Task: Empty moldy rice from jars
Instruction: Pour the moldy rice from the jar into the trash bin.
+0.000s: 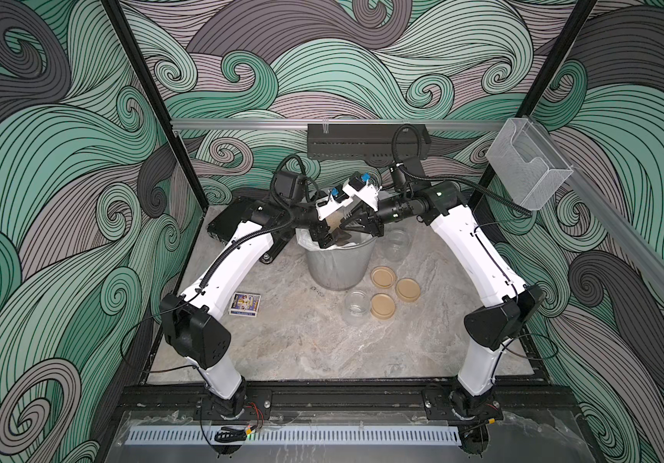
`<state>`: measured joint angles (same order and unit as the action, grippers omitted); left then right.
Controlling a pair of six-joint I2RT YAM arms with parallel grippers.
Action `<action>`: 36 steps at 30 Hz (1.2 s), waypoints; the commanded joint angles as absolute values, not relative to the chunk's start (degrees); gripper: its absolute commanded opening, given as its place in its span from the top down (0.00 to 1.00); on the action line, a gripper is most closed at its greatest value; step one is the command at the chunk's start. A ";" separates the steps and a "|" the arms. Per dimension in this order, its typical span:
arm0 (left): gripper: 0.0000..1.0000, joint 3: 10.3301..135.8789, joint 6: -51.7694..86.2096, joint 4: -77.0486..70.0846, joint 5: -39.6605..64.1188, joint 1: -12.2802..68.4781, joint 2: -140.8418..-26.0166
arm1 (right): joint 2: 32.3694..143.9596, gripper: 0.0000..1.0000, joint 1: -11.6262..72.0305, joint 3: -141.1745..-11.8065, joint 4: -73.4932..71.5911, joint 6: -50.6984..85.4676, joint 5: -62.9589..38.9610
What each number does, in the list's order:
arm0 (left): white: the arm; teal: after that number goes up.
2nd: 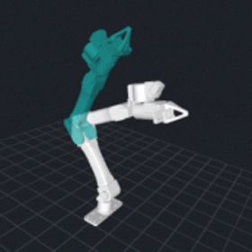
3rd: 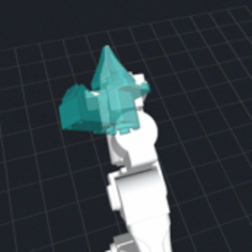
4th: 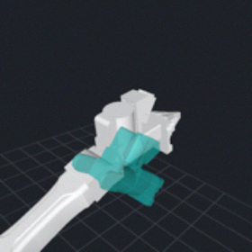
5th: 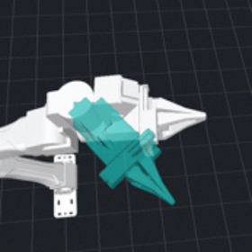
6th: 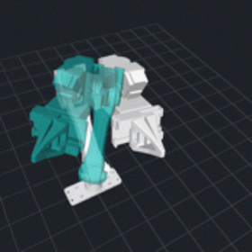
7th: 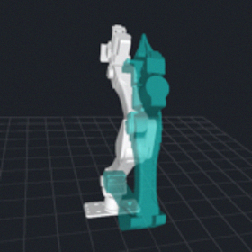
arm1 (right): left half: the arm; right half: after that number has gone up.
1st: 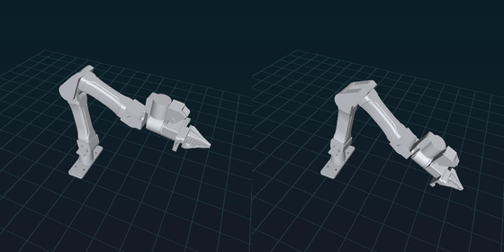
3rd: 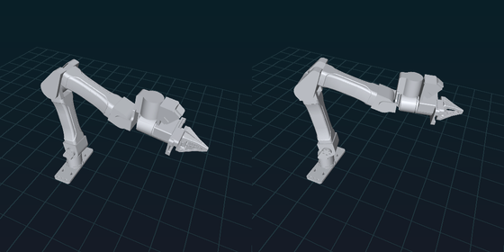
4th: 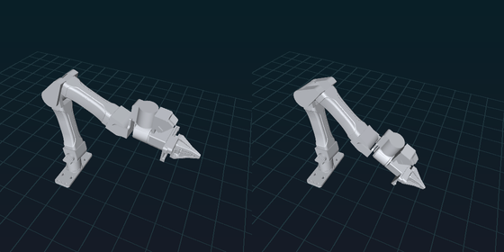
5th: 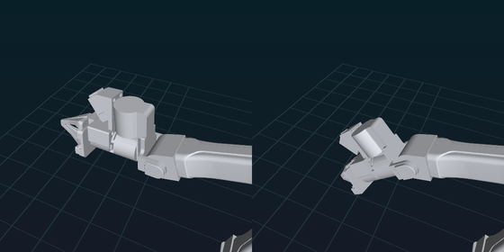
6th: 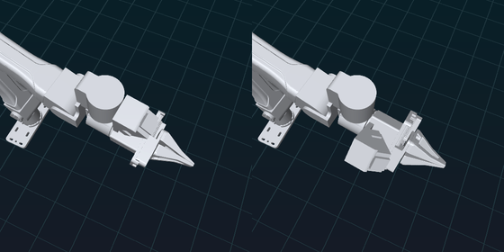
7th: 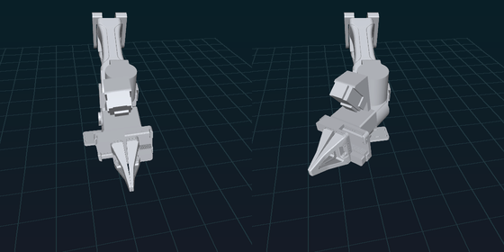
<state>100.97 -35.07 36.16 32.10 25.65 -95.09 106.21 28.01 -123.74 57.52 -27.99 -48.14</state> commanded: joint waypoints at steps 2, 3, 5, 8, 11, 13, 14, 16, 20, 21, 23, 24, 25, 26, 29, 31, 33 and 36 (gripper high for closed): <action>0.01 100.96 -34.19 30.85 29.97 25.84 -90.40 | 106.13 1.00 27.71 -124.63 56.09 -24.47 -44.93; 0.01 100.68 -34.36 30.90 29.56 25.84 -90.13 | 105.90 1.00 27.45 -124.52 55.33 -23.65 -44.97; 0.01 100.16 -34.56 30.94 28.93 25.86 -89.76 | 105.34 1.00 27.04 -123.98 53.80 -21.81 -44.84; 0.01 99.45 -34.54 31.03 28.18 25.90 -89.26 | 104.32 1.00 26.40 -122.49 50.27 -18.70 -44.84; 0.01 98.59 -34.37 30.74 27.62 25.91 -88.19 | 103.25 1.00 25.18 -120.58 46.95 -15.69 -46.24; 0.01 97.53 -34.37 29.96 26.95 25.87 -87.25 | 102.61 1.00 24.15 -119.69 45.29 -13.93 -47.73; 0.01 97.15 -34.40 29.60 26.65 25.85 -86.94 | 102.32 1.00 23.79 -119.07 44.32 -13.10 -48.35; 0.01 96.68 -34.41 29.29 26.46 25.90 -86.57 | 101.78 1.00 23.30 -117.93 42.25 -11.63 -49.59; 0.01 96.77 -33.26 28.75 26.83 25.93 -86.40 | 101.98 1.00 23.12 -117.28 41.33 -10.03 -50.10; 0.02 96.83 -33.04 28.68 27.34 25.95 -86.24 | 102.07 1.00 23.03 -117.21 41.34 -9.85 -49.94; 0.01 96.60 -32.87 28.38 27.69 26.03 -85.79 | 102.07 1.00 22.88 -117.07 41.30 -9.67 -49.98; 0.01 96.34 -32.79 28.07 27.49 26.07 -85.47 | 102.09 1.00 22.76 -117.07 41.28 -9.58 -49.94; 0.02 96.18 -32.65 28.04 27.07 26.05 -85.33 | 102.08 1.00 22.68 -117.07 41.24 -9.48 -49.97; 0.01 96.02 -32.21 27.83 26.42 26.06 -85.09 | 102.04 1.00 22.65 -117.16 41.29 -9.41 -49.94; 0.01 95.36 -26.28 25.03 20.93 26.08 -84.47 | 102.05 1.00 22.52 -117.41 41.18 -9.11 -50.02; 0.01 95.15 -20.81 23.21 18.24 26.04 -84.05 | 102.12 1.00 22.52 -117.41 40.94 -8.71 -50.17; 0.01 93.79 -14.41 19.33 17.95 25.93 -83.31 | 102.06 1.00 22.54 -117.16 40.49 -8.24 -50.45; 0.01 89.95 -4.16 10.29 16.78 25.84 -81.92 | 102.11 1.00 22.55 -116.86 40.08 -7.65 -50.42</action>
<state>91.50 -16.62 19.88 19.68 25.96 -84.16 103.77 22.55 -116.51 45.23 -8.03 -48.47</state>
